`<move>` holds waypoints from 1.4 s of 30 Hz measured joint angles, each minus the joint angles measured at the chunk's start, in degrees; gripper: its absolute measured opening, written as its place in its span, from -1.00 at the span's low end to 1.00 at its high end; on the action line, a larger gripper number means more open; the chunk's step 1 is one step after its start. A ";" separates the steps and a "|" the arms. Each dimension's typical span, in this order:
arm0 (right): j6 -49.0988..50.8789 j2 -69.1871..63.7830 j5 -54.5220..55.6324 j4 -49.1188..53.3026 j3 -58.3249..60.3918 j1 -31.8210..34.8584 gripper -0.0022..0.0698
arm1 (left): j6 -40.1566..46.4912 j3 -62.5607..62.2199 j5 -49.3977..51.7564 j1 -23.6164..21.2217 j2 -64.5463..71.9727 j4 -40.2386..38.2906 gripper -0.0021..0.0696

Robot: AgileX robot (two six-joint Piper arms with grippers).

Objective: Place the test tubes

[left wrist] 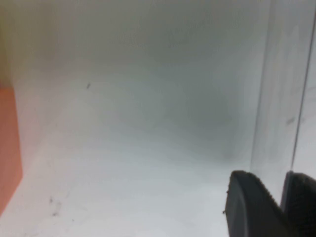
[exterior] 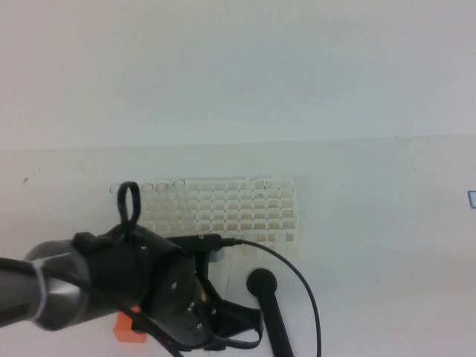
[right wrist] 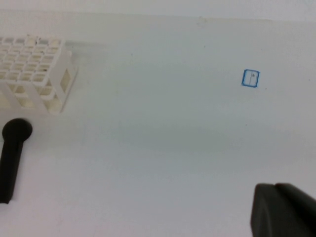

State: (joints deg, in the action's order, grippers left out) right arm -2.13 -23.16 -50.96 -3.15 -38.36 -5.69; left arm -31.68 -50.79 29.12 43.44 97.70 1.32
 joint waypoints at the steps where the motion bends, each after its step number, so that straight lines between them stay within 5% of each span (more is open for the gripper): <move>1: 0.00 0.00 0.00 0.00 0.00 0.00 -0.94 | 0.00 0.00 0.00 0.00 -1.79 0.00 -0.63; 14: -3.28 0.00 5.12 -11.15 0.00 0.00 -0.94 | 0.00 0.00 1.06 0.00 -30.27 -0.07 -0.63; 27: -34.73 0.00 5.59 -39.60 0.00 0.00 -0.94 | 5.29 1.62 -6.50 0.00 -49.19 10.61 -0.63; 37: -45.74 0.00 4.81 -46.28 0.00 0.00 -0.89 | 7.45 28.55 -50.78 0.00 -57.10 18.87 -0.63; 42: -51.56 -1.69 2.33 -51.19 0.00 0.00 -0.56 | 10.38 38.85 -71.37 0.00 -57.10 16.30 -0.63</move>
State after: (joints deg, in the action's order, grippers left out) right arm -53.69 -24.85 -48.62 -54.34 -38.36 -5.69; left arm -21.30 -11.94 -42.26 43.44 40.60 17.62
